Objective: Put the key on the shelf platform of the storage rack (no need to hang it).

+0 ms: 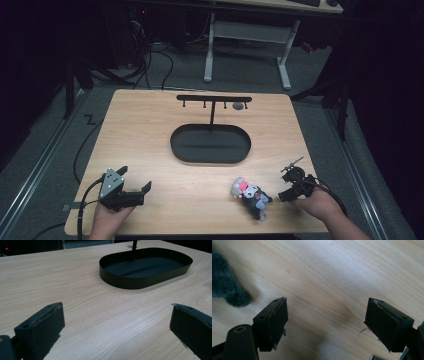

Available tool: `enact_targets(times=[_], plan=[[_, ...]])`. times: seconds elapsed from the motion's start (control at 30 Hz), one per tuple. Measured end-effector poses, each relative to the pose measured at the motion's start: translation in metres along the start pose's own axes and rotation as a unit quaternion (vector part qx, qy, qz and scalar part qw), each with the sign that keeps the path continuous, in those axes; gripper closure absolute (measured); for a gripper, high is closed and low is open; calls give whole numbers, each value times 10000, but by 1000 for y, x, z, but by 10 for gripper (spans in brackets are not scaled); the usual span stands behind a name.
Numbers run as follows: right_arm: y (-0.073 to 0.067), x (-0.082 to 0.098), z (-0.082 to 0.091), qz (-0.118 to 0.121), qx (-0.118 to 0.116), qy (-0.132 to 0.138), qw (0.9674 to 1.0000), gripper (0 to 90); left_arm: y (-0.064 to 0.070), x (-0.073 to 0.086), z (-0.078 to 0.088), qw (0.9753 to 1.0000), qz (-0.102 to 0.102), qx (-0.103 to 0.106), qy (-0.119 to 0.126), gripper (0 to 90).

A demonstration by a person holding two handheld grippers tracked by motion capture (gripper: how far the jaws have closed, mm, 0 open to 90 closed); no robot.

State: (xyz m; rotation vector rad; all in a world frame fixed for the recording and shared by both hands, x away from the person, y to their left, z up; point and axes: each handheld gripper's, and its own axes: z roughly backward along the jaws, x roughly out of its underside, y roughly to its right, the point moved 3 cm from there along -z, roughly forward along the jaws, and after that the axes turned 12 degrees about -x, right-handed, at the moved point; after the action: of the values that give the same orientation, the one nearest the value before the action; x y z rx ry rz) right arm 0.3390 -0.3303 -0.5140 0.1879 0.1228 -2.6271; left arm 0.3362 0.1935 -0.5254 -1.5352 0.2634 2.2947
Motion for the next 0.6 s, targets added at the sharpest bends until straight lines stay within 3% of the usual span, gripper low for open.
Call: enact_targets(times=[0.13, 0.27, 0.4, 0.43, 0.53, 0.6], plan=[[-3, -3, 2, 53, -110, -349, 9993, 217, 1, 0, 0, 10000, -2, 18, -3, 3], [-9, -4, 8, 321, -193, -634, 9973, 177, 1, 0, 0, 10000, 8, 49, 13, 3], [-15, -7, 14, 471, -160, -681, 9964, 108, 0, -1, 0, 10000, 21, 50, 32, 3], [-20, -11, 18, 556, -120, -652, 9963, 10, 0, -1, 0, 10000, 26, 56, 42, 3], [-32, -18, 25, 731, -153, -622, 9953, 0, 0, -1, 0, 10000, 32, 74, 29, 3], [-43, -24, 27, 805, -298, -589, 9946, 0, 0, -1, -1, 9999, 52, 103, 41, 3]])
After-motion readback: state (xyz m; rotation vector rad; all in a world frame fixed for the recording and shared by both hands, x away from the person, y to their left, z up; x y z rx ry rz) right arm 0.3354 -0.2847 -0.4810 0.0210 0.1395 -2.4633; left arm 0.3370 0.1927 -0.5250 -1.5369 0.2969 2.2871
